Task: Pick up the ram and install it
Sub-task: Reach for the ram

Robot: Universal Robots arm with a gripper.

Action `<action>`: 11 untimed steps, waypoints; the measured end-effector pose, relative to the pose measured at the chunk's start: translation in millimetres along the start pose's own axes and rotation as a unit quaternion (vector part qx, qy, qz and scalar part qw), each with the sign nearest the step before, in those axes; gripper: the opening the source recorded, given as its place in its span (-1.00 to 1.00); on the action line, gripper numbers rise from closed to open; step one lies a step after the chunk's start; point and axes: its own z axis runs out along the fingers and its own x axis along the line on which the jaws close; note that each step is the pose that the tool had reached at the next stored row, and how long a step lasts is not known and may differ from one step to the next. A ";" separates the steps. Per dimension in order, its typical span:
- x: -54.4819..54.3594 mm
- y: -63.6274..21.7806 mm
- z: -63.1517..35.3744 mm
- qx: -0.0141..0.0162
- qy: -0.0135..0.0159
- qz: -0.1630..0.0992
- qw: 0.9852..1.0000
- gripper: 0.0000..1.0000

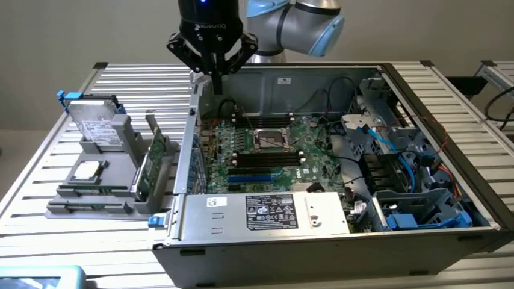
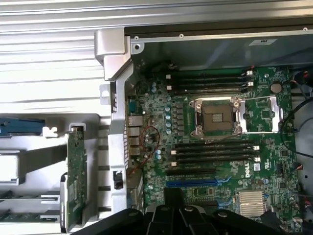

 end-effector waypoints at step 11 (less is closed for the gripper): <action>43.7 -10.8 1.2 0.000 0.000 0.000 1.000 -0.79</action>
